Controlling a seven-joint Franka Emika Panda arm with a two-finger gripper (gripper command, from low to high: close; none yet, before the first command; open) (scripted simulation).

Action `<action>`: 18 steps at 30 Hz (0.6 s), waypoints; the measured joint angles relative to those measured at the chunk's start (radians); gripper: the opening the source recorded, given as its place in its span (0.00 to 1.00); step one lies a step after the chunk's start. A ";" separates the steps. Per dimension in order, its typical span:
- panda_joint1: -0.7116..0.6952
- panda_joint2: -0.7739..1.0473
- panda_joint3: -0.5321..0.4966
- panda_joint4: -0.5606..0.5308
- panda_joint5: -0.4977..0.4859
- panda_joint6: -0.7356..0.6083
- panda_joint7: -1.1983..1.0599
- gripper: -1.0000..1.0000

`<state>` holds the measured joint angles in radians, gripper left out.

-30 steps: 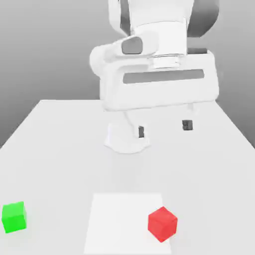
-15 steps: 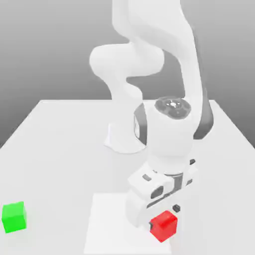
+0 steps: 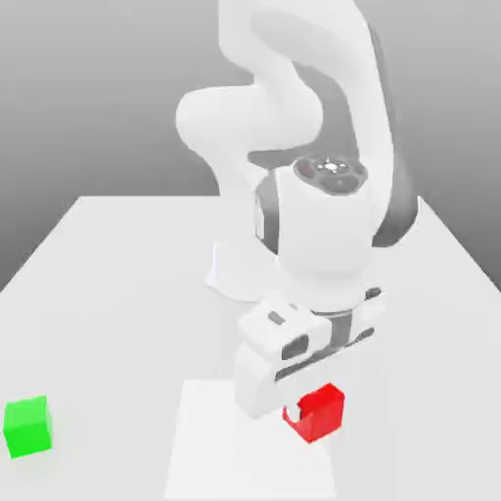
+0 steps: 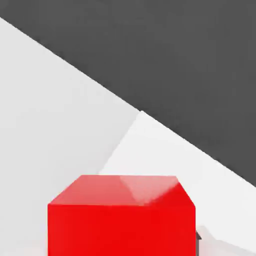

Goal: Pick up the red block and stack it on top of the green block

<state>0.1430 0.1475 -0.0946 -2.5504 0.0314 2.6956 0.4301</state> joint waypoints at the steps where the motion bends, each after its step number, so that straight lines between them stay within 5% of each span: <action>1: -0.019 0.000 -0.025 0.009 0.008 -0.009 0.030 0.00; 13: -0.267 0.026 -0.334 0.126 0.105 -0.119 0.399 0.00; 18: -0.340 0.166 -0.305 0.151 0.241 -0.020 0.352 0.00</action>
<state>-0.1971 0.3135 -0.3994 -2.3993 0.2720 2.6753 0.7824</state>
